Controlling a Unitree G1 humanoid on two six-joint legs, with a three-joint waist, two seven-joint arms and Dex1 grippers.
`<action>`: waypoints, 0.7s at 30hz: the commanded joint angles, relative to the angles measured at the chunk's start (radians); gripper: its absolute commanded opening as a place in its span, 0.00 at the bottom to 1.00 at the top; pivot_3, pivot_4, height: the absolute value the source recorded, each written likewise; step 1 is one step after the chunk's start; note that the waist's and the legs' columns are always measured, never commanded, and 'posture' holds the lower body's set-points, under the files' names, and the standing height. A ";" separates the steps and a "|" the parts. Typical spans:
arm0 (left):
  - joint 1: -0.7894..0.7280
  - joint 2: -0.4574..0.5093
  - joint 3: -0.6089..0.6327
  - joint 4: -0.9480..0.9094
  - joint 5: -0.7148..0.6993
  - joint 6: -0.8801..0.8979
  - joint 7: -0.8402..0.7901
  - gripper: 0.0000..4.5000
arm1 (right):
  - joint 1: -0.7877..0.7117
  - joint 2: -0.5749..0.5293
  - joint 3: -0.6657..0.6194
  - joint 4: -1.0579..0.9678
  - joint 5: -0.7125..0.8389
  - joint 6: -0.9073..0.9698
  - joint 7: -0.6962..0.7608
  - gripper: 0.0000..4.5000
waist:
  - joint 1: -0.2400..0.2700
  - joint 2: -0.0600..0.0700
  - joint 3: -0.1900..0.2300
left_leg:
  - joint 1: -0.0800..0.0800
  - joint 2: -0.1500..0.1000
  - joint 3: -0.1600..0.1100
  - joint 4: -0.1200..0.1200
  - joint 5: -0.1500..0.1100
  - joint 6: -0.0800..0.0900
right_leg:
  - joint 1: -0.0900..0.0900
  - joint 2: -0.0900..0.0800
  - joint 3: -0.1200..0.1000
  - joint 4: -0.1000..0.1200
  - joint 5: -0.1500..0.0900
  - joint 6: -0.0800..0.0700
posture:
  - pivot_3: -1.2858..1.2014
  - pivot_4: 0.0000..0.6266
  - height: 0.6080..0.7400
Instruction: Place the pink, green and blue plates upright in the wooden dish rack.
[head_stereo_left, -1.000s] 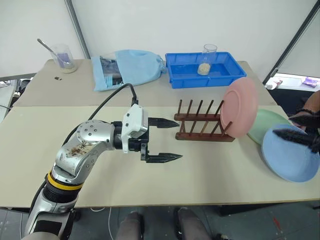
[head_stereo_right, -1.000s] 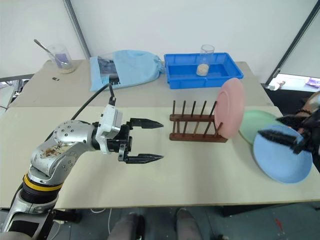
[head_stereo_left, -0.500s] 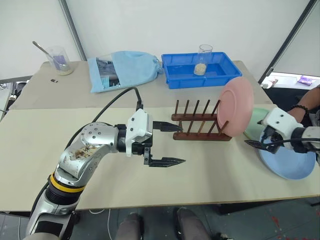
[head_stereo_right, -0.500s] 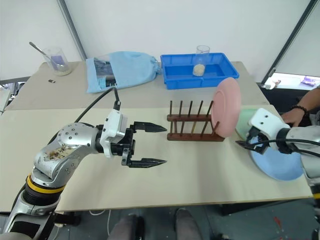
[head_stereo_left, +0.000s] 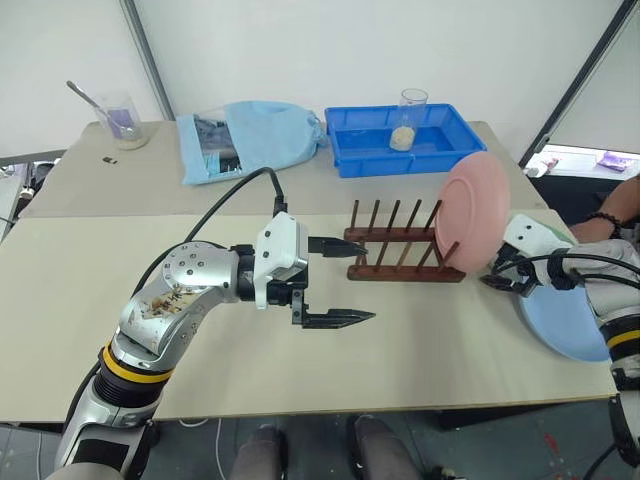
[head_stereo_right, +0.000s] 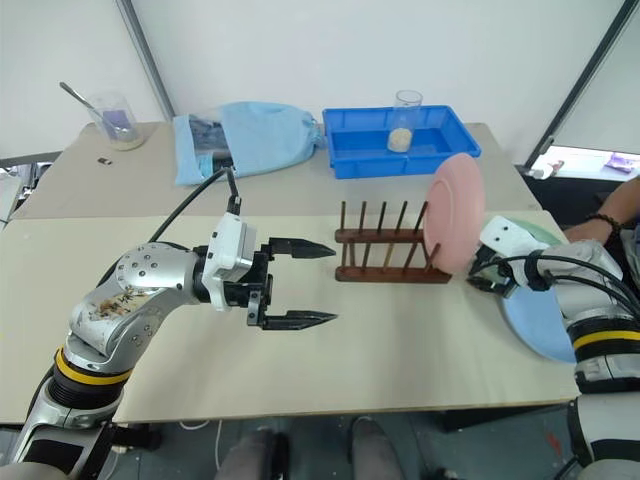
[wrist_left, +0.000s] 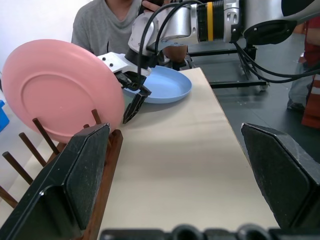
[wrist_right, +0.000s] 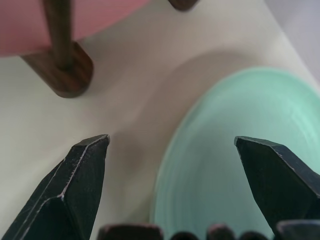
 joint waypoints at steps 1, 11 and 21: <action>-0.019 0.001 0.009 -0.026 0.002 -0.010 0.007 1.00 | -0.043 0.004 -0.002 0.042 -0.018 -0.006 0.002 0.80 | -0.002 0.000 0.000 | 0.000 0.000 0.000 0.000 0.000 0.000 | 0.000 0.000 0.000 0.000 0.000 0.000 | 0.52 0.24 1.00; -0.024 -0.003 0.006 -0.026 0.005 -0.010 0.016 1.00 | -0.080 0.038 -0.002 0.128 -0.030 0.016 0.001 0.03 | -0.001 0.000 0.000 | 0.000 0.000 0.000 0.000 0.000 0.000 | 0.001 0.000 0.000 0.000 0.000 0.000 | 0.52 0.24 1.00; -0.028 -0.004 0.007 -0.022 0.005 -0.009 0.025 1.00 | -0.110 0.076 -0.125 0.078 0.054 0.082 -0.087 0.02 | -0.010 0.000 0.000 | 0.002 0.000 0.000 0.000 0.000 0.000 | 0.002 0.000 0.001 0.001 0.001 0.000 | 0.52 0.24 1.00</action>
